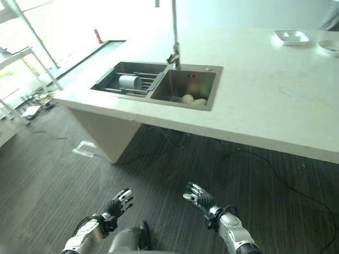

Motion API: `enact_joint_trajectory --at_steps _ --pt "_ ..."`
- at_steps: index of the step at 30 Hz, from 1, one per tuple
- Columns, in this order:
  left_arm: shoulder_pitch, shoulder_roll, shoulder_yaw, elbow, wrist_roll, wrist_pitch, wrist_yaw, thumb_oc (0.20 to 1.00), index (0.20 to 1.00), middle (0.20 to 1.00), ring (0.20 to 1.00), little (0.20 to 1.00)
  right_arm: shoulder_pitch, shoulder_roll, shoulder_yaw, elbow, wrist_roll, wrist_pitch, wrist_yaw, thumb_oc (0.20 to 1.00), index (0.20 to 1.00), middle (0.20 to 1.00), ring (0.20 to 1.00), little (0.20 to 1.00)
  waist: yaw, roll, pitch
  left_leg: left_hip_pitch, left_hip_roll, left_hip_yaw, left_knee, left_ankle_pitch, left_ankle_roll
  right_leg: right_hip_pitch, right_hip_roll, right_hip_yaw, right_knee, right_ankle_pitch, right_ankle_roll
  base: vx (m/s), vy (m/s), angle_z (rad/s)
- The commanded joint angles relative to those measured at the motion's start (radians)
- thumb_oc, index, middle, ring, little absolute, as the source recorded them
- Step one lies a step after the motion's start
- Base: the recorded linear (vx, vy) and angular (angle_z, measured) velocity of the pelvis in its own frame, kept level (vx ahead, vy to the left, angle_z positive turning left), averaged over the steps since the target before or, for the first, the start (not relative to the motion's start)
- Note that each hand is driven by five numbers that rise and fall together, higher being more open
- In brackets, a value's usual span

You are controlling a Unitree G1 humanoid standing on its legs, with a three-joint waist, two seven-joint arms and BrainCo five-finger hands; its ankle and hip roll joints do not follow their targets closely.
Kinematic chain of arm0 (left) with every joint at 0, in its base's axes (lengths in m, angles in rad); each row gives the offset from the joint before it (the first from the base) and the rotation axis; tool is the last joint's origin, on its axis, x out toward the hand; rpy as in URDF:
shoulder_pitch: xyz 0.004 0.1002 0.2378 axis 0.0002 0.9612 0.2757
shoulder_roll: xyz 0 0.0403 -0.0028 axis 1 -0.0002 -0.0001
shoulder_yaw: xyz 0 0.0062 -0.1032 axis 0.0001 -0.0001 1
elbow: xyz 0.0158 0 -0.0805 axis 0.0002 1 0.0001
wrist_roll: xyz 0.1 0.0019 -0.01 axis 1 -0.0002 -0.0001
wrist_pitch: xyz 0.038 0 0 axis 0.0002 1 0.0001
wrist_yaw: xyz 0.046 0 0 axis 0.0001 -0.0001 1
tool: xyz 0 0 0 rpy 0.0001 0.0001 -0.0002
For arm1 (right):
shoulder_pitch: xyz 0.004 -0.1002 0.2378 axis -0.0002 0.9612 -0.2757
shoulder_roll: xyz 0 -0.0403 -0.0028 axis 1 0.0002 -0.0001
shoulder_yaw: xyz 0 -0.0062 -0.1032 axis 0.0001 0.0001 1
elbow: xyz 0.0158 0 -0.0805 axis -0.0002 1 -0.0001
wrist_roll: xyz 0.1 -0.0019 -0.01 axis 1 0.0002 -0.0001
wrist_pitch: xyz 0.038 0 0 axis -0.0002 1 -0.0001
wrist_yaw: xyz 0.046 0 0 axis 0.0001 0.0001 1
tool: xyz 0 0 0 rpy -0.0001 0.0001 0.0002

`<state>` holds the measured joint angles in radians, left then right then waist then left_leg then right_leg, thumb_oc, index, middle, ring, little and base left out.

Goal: Place the dishes in the dishwasher.

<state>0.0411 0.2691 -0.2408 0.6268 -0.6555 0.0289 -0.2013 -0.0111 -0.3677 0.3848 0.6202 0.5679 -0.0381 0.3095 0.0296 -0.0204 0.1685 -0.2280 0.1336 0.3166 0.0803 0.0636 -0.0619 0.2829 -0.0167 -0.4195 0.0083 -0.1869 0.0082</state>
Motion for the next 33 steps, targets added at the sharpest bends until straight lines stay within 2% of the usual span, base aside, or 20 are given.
enact_joint_trajectory --at_steps 1,2,3,4,7,10,12,15,16,17,18,19,21,25,28,29,30,31,32,33 --pt "-0.006 0.013 -0.016 -0.064 -0.005 -0.028 -0.027 1.0 1.0 1.0 1.0 1.0 -0.01 0.007 -0.032 -0.027 -0.002 -0.051 0.006 1.0 1.0 1.0 1.0 1.0 0.015 0.032 0.01 0.184 0.126 -0.015 -0.12 0.178 -0.102 -0.101 -0.076 0.077 0.055 0.084 0.05 0.38 0.341 -0.64" --pt "-0.008 0.012 -0.015 -0.06 -0.003 -0.028 -0.03 1.0 1.0 1.0 1.0 1.0 -0.004 0.01 -0.035 -0.024 -0.006 -0.053 0.006 1.0 1.0 1.0 1.0 1.0 0.005 0.025 0.003 0.202 0.123 0.012 -0.122 0.153 -0.106 -0.088 -0.088 0.068 0.062 0.068 0.06 0.39 0.392 -0.57" --pt "-0.011 0.015 -0.017 -0.053 -0.001 -0.027 -0.036 1.0 1.0 1.0 1.0 1.0 0.003 0.015 -0.034 -0.023 -0.008 -0.056 0.001 1.0 1.0 1.0 1.0 1.0 -0.006 0.02 -0.003 0.228 0.116 0.061 -0.136 0.122 -0.092 -0.08 -0.104 0.05 0.077 0.057 0.072 0.35 0.382 -0.32" --pt "-0.017 0.015 -0.017 -0.045 0.011 -0.024 -0.043 1.0 1.0 1.0 1.0 1.0 0.008 0.023 -0.037 -0.016 -0.006 -0.059 -0.007 1.0 1.0 1.0 1.0 1.0 -0.011 0.016 -0.009 0.238 0.106 0.082 -0.136 0.107 -0.084 -0.074 -0.118 0.042 0.09 0.052 0.081 0.29 0.36 0.14" --pt "-0.046 0.029 -0.04 -0.028 0.029 -0.021 -0.045 1.0 1.0 1.0 1.0 1.0 0.008 0.047 -0.045 0.016 0.031 -0.069 -0.012 1.0 1.0 1.0 1.0 1.0 0.002 0.008 -0.016 0.242 0.049 0.055 -0.118 0.056 -0.037 -0.066 -0.15 0.036 0.163 0.042 0.104 0.32 0.398 0.89" --pt "-0.062 0.051 -0.046 -0.042 0.036 -0.006 -0.034 1.0 1.0 1.0 1.0 1.0 0.022 0.061 -0.054 -0.008 0.018 -0.061 -0.018 1.0 1.0 1.0 1.0 1.0 0.001 0.001 -0.019 0.265 -0.026 0.037 -0.143 0.018 0.022 -0.104 -0.19 0.063 0.281 0.113 0.152 0.24 0.41 1.04" --pt "-0.074 0.071 -0.05 -0.043 0.043 -0.003 -0.025 1.0 1.0 1.0 1.0 1.0 0.028 0.068 -0.057 -0.027 0.025 -0.059 -0.034 1.0 1.0 1.0 1.0 1.0 -0.002 0.003 -0.019 0.284 -0.08 0.021 -0.156 -0.023 0.07 -0.158 -0.218 0.087 0.438 0.182 0.178 0.21 0.462 0.63" --pt "-0.078 0.086 -0.037 -0.037 0.046 -0.002 -0.017 1.0 1.0 1.0 1.0 1.0 0.033 0.074 -0.058 -0.043 0.021 -0.052 -0.04 1.0 1.0 1.0 1.0 1.0 0.006 0.011 -0.017 0.307 -0.12 0.03 -0.165 -0.059 0.106 -0.224 -0.266 0.06 0.619 0.25 0.198 0.14 0.316 0.47" --pt "-0.07 0.091 -0.015 -0.034 0.027 -0.018 -0.016 1.0 1.0 1.0 1.0 1.0 0.022 0.067 -0.044 -0.05 0.027 -0.048 -0.05 1.0 1.0 1.0 1.0 1.0 -0.002 0.02 -0.005 0.334 -0.131 0.026 -0.168 -0.077 0.104 -0.313 -0.22 0.035 0.612 0.227 0.188 0.09 0.192 -0.15" --pt "-0.07 0.091 -0.015 -0.034 0.027 -0.018 -0.016 1.0 1.0 1.0 1.0 1.0 0.022 0.067 -0.043 -0.05 0.027 -0.047 -0.05 1.0 1.0 1.0 1.0 1.0 -0.002 0.021 -0.004 0.334 -0.13 0.026 -0.168 -0.077 0.104 -0.312 -0.219 0.034 0.611 0.227 0.188 0.08 0.099 -0.3" --pt "-0.076 0.095 -0.006 -0.046 0.019 0.0 -0.018 1.0 1.0 1.0 1.0 1.0 0.025 0.061 -0.044 -0.059 0.032 -0.04 -0.06 1.0 1.0 1.0 1.0 1.0 -0.017 0.019 0.007 0.353 -0.139 0.007 -0.168 -0.086 0.098 -0.354 -0.185 0.028 0.553 0.236 0.183 0.05 -0.005 -0.03" --pt "-0.077 0.095 0.0 -0.055 0.019 0.011 -0.015 1.0 1.0 1.0 1.0 1.0 0.027 0.058 -0.044 -0.06 0.03 -0.036 -0.061 1.0 1.0 1.0 1.0 1.0 -0.019 0.021 0.015 0.367 -0.136 0.009 -0.168 -0.092 0.092 -0.379 -0.2 0.0 0.527 0.252 0.182 0.07 0.008 0.21" --pt "-0.067 0.093 0.016 -0.056 0.025 0.018 -0.023 1.0 1.0 1.0 1.0 1.0 0.028 0.054 -0.043 -0.051 0.025 -0.029 -0.062 1.0 1.0 1.0 1.0 1.0 -0.011 0.025 0.026 0.398 -0.144 0.014 -0.168 -0.119 0.095 -0.423 -0.273 -0.064 0.543 0.311 0.199 0.06 0.015 0.25" --pt "-0.048 0.071 0.014 -0.017 0.032 -0.011 -0.035 1.0 1.0 1.0 1.0 1.0 0.022 0.068 -0.05 0.027 0.046 -0.017 -0.094 1.0 1.0 1.0 1.0 1.0 -0.009 0.023 0.016 0.418 -0.15 0.02 -0.164 -0.123 0.091 -0.387 -0.269 -0.077 0.439 0.307 0.195 0.06 -0.122 0.07" --pt "-0.042 0.059 0.006 -0.002 0.043 -0.025 -0.038 1.0 1.0 1.0 1.0 1.0 0.031 0.076 -0.062 0.082 0.011 -0.021 -0.087 1.0 1.0 1.0 1.0 1.0 -0.021 0.021 0.013 0.418 -0.164 0.02 -0.064 -0.178 0.097 -0.369 -0.238 -0.074 0.369 0.266 0.166 0.05 -0.108 -0.09" --pt "-0.032 0.042 -0.004 -0.004 0.036 -0.026 -0.038 1.0 1.0 1.0 1.0 1.0 0.017 0.055 -0.066 0.169 -0.014 -0.04 -0.095 1.0 1.0 1.0 1.0 1.0 0.012 0.01 0.024 0.317 -0.12 -0.08 0.15 -0.14 0.032 -0.269 -0.153 -0.011 0.217 0.138 0.085 0.07 -0.028 -0.11" --pt "-0.029 0.039 -0.002 -0.003 0.032 -0.03 -0.039 1.0 1.0 1.0 1.0 1.0 0.009 0.05 -0.07 0.188 -0.016 -0.043 -0.088 1.0 1.0 1.0 1.0 1.0 0.017 0.011 0.025 0.308 -0.108 -0.094 0.149 -0.129 0.024 -0.253 -0.144 0.002 0.201 0.129 0.078 0.02 0.065 -0.23" --pt "-0.027 0.034 -0.002 -0.003 0.028 -0.038 -0.042 1.0 1.0 1.0 1.0 1.0 -0.003 0.044 -0.076 0.212 -0.014 -0.044 -0.084 1.0 1.0 1.0 1.0 1.0 0.024 0.01 0.024 0.291 -0.088 -0.104 0.119 -0.089 0.02 -0.242 -0.138 0.011 0.174 0.137 0.065 -0.01 0.224 -0.87" --pt "-0.023 0.029 -0.002 -0.002 0.021 -0.044 -0.038 1.0 1.0 1.0 1.0 1.0 -0.017 0.037 -0.083 0.243 -0.021 -0.048 -0.069 1.0 1.0 1.0 1.0 1.0 0.031 0.013 0.02 0.287 -0.044 -0.131 0.067 -0.042 -0.004 -0.225 -0.129 0.043 0.152 0.13 0.068 0.04 0.367 -1.17" --pt "-0.024 0.022 -0.004 0.0 0.006 -0.045 -0.019 1.0 1.0 1.0 1.0 1.0 -0.035 0.026 -0.087 0.276 -0.036 -0.046 -0.056 1.0 1.0 1.0 1.0 1.0 0.042 0.017 0.016 0.275 0.011 -0.193 0.003 0.029 -0.035 -0.21 -0.124 0.089 0.137 0.126 0.073 0.13 0.438 -1.2"
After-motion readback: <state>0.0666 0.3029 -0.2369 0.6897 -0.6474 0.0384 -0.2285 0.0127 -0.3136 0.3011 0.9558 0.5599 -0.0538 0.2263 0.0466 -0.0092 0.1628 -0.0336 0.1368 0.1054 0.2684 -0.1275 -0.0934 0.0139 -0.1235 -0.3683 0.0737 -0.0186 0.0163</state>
